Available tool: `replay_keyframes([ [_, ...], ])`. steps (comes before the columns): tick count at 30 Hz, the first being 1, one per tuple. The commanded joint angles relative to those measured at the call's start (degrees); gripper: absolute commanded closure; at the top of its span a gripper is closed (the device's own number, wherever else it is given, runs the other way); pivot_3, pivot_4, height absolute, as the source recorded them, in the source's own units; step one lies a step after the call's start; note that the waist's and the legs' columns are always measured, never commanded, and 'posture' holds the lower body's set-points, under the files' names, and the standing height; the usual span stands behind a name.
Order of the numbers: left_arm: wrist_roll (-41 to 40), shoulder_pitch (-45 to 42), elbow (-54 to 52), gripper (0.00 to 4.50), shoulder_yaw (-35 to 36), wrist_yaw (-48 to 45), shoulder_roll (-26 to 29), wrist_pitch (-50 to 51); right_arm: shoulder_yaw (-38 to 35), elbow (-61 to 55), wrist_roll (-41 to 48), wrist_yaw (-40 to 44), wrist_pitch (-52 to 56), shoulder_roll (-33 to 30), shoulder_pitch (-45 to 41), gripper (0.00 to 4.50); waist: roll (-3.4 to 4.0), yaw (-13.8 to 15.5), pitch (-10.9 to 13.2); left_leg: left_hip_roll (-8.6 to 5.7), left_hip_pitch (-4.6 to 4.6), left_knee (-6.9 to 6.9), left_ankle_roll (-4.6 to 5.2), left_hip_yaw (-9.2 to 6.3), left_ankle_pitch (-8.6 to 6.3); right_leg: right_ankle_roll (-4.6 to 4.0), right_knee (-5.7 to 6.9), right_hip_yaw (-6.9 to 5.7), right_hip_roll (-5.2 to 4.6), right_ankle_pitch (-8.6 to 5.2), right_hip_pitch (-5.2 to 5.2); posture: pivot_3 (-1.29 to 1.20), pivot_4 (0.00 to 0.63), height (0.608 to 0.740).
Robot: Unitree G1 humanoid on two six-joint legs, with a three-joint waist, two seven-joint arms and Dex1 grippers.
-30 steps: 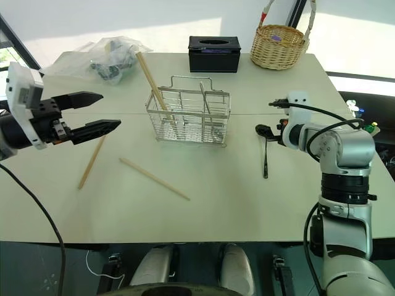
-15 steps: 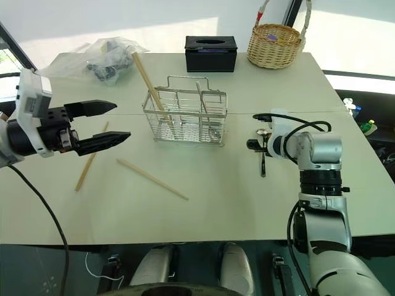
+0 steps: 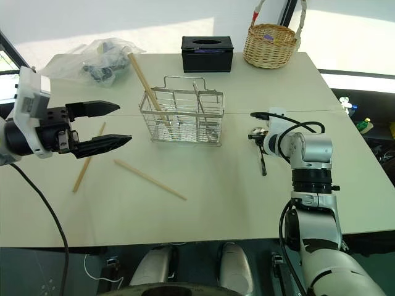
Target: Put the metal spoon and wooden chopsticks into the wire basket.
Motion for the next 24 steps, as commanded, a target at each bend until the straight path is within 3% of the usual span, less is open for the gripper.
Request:
replay_keyframes([
  [1,-0.5,-1.1,-0.5,0.00,0.4,-0.2,0.8,-0.5,-1.1,-1.7,0.0,0.4,-0.4,-0.5,0.8,4.48,0.01,0.0,0.0,0.00,0.00,0.00,0.00,0.00,0.00,0.00,0.00,0.00,0.00,0.00,0.00,0.00,0.150,0.706],
  [7,0.7,-1.0,0.0,0.00,0.4,-0.2,0.5,-1.4,0.1,-8.8,-4.0,1.0,-16.2,-4.7,1.3,4.48,0.17,0.2,0.1,-0.02,-0.04,0.01,0.00,0.00,0.00,0.00,-0.03,0.02,0.00,0.00,-0.01,0.00,0.150,0.706],
  [11,1.8,-1.3,0.9,0.00,0.5,0.4,0.0,-2.5,-1.3,-14.3,-2.5,2.9,-27.1,-4.1,-3.3,4.48,0.22,-0.2,0.2,-0.01,-0.03,-0.02,0.00,0.02,0.00,0.01,-0.02,0.07,0.03,0.00,-0.05,0.00,0.150,0.706],
  [19,3.6,-3.0,2.6,0.00,-0.6,1.1,-1.1,-4.1,-2.8,-20.0,6.0,1.2,-29.8,7.5,-15.8,4.48,0.13,0.1,0.1,0.14,0.07,-0.10,0.01,0.01,0.01,0.01,0.20,0.20,0.22,0.01,-0.15,0.00,0.150,0.706],
  [24,3.7,-4.0,2.6,0.00,-0.6,2.1,-1.3,-4.0,-0.5,-17.8,5.8,0.8,-32.9,12.3,-16.0,4.48,0.16,0.3,0.2,-0.02,-0.04,0.01,0.01,-0.03,0.01,0.01,0.12,0.38,0.21,0.01,-0.12,0.00,0.150,0.706],
])
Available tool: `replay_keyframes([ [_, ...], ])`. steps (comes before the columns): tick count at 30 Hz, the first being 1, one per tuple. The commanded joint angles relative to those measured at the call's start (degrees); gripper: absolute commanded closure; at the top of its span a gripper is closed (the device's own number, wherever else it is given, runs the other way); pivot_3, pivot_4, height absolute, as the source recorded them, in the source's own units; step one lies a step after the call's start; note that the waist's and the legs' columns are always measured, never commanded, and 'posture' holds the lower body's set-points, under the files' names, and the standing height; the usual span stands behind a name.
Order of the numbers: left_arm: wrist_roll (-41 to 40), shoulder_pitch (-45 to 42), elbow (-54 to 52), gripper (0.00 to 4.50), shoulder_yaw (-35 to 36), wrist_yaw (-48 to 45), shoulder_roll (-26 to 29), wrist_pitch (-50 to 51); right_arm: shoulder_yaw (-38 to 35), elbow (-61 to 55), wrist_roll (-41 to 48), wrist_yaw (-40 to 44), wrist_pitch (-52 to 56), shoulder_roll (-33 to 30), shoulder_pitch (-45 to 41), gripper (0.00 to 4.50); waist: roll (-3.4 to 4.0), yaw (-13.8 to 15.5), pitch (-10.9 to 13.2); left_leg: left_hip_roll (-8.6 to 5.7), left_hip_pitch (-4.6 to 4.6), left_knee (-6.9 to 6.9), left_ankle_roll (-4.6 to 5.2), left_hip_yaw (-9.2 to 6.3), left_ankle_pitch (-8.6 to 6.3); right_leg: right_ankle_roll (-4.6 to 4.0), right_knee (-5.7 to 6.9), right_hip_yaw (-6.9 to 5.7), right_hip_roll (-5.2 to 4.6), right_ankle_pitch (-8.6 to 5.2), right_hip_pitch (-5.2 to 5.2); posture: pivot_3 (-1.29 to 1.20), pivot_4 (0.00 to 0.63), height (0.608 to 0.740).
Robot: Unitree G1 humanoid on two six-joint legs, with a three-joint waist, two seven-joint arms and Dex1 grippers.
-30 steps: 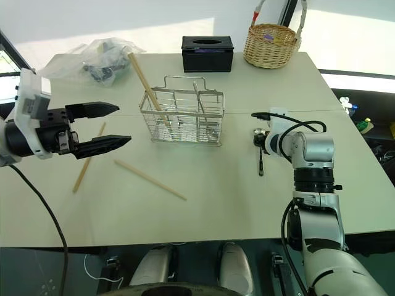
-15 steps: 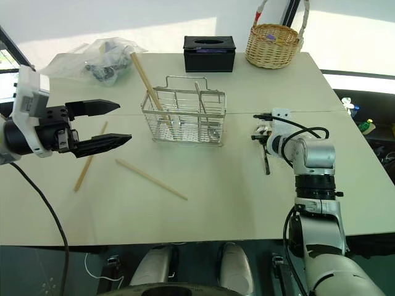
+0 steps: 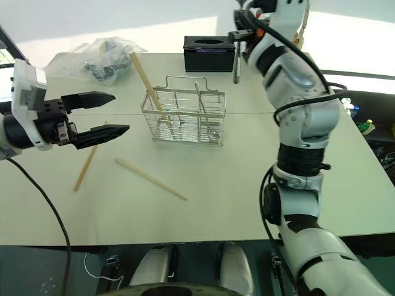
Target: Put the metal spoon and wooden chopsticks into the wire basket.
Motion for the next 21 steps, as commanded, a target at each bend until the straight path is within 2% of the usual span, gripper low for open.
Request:
replay_keyframes([
  [1,0.0,-1.7,-0.7,0.00,1.1,1.0,0.1,-0.8,1.3,0.3,-0.5,0.0,-3.7,1.2,0.3,4.48,0.00,-0.1,0.0,-0.03,-0.01,0.00,0.00,0.00,0.00,0.00,0.01,0.05,0.00,0.00,0.05,0.00,0.150,0.706],
  [13,-2.3,-0.7,-2.0,0.00,3.7,3.4,0.7,0.7,6.1,7.9,-5.5,0.6,-15.8,5.1,9.1,4.48,-0.07,-0.6,0.0,-0.02,0.06,-0.09,0.00,0.06,0.00,0.00,0.03,0.22,0.07,0.00,-0.02,0.00,0.150,0.706],
  [16,-2.2,-0.8,-1.8,0.00,3.7,3.4,0.8,0.7,6.0,8.6,-5.5,0.1,-16.6,5.9,10.3,3.45,-0.06,-0.5,0.0,-0.02,0.06,-0.08,0.00,0.06,0.00,0.00,0.03,0.24,0.07,0.00,-0.02,0.00,0.150,0.706],
  [21,-1.7,-1.7,-0.9,0.00,3.2,3.4,0.8,0.5,5.2,8.1,-6.0,-0.8,-16.5,5.2,11.3,0.91,-0.06,-0.4,0.0,-0.03,0.06,-0.07,-0.01,0.06,0.00,0.00,0.03,0.25,0.07,0.01,0.00,0.00,0.150,0.706],
])
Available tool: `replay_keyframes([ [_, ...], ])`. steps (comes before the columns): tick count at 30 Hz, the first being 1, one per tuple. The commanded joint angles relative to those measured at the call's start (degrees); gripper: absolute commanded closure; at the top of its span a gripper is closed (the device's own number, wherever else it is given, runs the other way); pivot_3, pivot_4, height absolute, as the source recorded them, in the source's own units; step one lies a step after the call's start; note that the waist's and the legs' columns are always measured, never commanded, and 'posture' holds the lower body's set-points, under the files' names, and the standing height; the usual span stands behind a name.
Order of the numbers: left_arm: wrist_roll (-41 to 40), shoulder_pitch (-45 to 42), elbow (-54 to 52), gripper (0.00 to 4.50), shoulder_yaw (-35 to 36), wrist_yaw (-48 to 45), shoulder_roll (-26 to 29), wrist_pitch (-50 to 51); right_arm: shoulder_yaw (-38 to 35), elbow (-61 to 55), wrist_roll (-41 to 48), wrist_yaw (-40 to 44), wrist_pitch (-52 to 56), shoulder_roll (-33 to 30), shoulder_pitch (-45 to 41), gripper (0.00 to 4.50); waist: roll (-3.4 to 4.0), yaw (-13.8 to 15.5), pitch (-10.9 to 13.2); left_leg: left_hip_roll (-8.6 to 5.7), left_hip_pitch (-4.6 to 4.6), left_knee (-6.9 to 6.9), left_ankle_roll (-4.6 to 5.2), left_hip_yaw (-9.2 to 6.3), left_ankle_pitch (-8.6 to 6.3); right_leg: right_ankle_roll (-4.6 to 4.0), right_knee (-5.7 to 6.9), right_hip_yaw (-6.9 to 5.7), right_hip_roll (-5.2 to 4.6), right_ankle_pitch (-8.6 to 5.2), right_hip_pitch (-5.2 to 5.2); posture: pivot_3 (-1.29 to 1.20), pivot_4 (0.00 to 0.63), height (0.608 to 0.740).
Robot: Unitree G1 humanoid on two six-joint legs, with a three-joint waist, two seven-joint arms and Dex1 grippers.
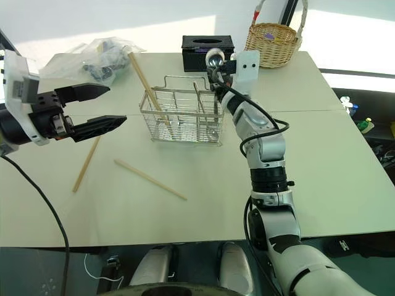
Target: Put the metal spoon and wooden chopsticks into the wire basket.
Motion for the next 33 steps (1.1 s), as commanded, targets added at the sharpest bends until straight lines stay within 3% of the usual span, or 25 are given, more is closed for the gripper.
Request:
replay_keyframes([
  [1,0.0,-1.4,0.4,0.00,1.2,0.0,0.7,-0.7,-1.3,-2.9,-0.3,-0.4,-1.2,-1.5,-0.3,0.31,0.01,0.1,0.0,0.00,0.00,0.00,0.00,0.00,0.00,0.00,0.00,0.00,0.00,0.00,0.00,0.00,0.150,0.706],
  [2,0.2,-1.6,0.7,0.00,0.9,0.1,0.6,-0.8,-1.7,-3.5,-0.2,-0.1,-0.9,-2.5,-0.3,0.07,0.01,0.1,0.0,0.00,0.00,0.00,0.00,0.00,0.00,0.00,0.00,0.00,0.00,0.00,0.00,0.00,0.150,0.706],
  [6,1.1,-2.1,1.8,0.00,0.7,0.6,0.3,-1.1,-4.2,-5.7,2.4,3.1,1.2,-8.1,-2.8,0.07,0.01,0.2,0.0,-0.01,0.00,0.01,0.00,0.00,0.00,0.00,-0.01,0.00,0.00,0.00,0.03,0.00,0.150,0.706],
  [15,7.0,-1.4,8.6,0.00,1.3,5.2,-0.7,-2.3,-6.9,-14.0,22.1,29.8,13.2,-25.9,-10.6,0.07,0.04,0.1,0.0,0.04,0.07,-0.09,0.01,0.03,-0.01,0.00,-0.03,0.02,0.05,-0.01,0.00,0.00,0.150,0.706],
  [18,11.3,-1.4,13.4,0.00,0.0,7.9,-1.0,-2.5,-5.2,-19.2,27.6,37.3,17.8,-30.2,-7.3,0.07,-0.01,0.2,0.0,0.05,0.08,-0.05,0.02,0.05,-0.01,0.01,-0.04,0.02,0.04,-0.01,0.03,0.00,0.150,0.706],
  [23,18.2,-3.8,23.3,0.00,-3.1,11.8,-0.7,-0.3,0.7,-27.2,26.1,45.2,17.6,-37.1,4.0,0.07,-0.17,0.6,-0.1,0.02,0.08,0.01,0.01,0.04,-0.01,0.01,-0.07,0.01,-0.01,-0.01,0.09,0.00,0.150,0.706],
  [28,24.0,-9.2,31.7,0.00,-9.5,12.3,-0.1,3.6,1.8,-31.6,26.4,48.2,16.6,-40.4,11.3,0.07,-0.22,1.2,0.0,0.00,0.01,0.06,0.01,0.08,-0.01,0.02,-0.12,0.02,-0.03,-0.01,0.06,0.00,0.150,0.706],
  [33,30.6,-20.3,45.1,0.00,-18.4,14.0,-3.9,10.4,1.6,-32.6,26.9,45.8,17.2,-39.3,13.1,0.07,-0.35,1.7,0.0,0.02,0.02,0.08,0.00,0.08,-0.01,0.02,-0.09,0.01,-0.01,-0.01,0.06,0.00,0.150,0.706],
])
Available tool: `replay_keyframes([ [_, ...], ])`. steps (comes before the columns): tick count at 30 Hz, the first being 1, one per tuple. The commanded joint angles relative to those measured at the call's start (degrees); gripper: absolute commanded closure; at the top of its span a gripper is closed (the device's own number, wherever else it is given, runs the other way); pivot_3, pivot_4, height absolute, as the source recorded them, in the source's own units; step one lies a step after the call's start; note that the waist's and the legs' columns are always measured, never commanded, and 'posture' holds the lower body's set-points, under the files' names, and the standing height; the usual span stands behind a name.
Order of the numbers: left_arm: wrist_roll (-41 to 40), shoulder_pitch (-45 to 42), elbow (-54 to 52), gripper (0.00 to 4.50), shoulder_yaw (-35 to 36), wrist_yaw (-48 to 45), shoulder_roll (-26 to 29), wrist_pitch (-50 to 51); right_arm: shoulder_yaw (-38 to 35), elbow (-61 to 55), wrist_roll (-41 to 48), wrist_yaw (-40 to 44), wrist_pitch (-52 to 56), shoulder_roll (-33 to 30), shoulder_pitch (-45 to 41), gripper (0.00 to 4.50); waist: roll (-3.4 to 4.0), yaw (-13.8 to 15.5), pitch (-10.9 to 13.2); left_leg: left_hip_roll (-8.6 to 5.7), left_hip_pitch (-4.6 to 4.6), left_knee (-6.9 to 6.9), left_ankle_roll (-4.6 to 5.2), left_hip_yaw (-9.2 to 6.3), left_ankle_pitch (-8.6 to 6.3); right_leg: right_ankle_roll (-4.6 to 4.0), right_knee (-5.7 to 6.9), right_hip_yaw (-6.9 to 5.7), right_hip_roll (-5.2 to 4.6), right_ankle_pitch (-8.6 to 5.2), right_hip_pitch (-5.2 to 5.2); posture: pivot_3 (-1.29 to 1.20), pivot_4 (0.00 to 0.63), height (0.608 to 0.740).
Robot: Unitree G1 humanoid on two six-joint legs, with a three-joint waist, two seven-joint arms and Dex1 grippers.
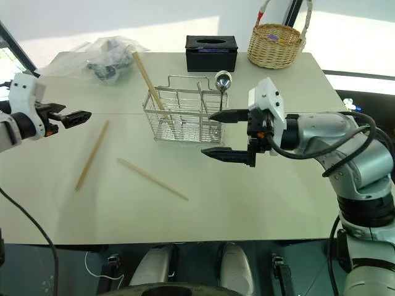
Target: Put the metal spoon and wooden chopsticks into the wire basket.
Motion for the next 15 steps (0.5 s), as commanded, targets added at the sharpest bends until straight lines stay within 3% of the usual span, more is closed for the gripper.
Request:
replay_keyframes([
  [1,5.8,-5.7,8.3,0.00,-5.1,1.3,-1.3,3.4,-1.2,-1.8,1.1,-1.6,-0.1,0.6,-0.3,0.07,-0.01,0.0,0.0,-0.01,0.00,0.01,0.00,0.01,0.00,0.00,-0.01,0.00,-0.01,0.00,0.01,0.00,0.150,0.706],
  [8,14.0,-16.5,28.9,0.00,-10.5,0.5,-7.8,0.2,-1.4,-3.8,3.1,-3.1,0.9,1.0,1.1,0.07,-0.30,0.0,0.1,-0.01,-0.03,0.01,0.00,0.02,0.00,0.01,0.05,0.00,0.00,0.01,-0.01,0.00,0.150,0.706],
  [15,21.1,-21.1,43.4,0.00,-13.4,-2.0,-12.6,-8.5,-2.5,-6.8,5.3,-4.1,2.1,0.2,4.4,0.07,-0.40,0.0,0.0,-0.01,-0.02,0.03,0.00,0.05,0.00,0.01,0.04,0.00,-0.02,0.01,0.00,0.00,0.150,0.706],
])
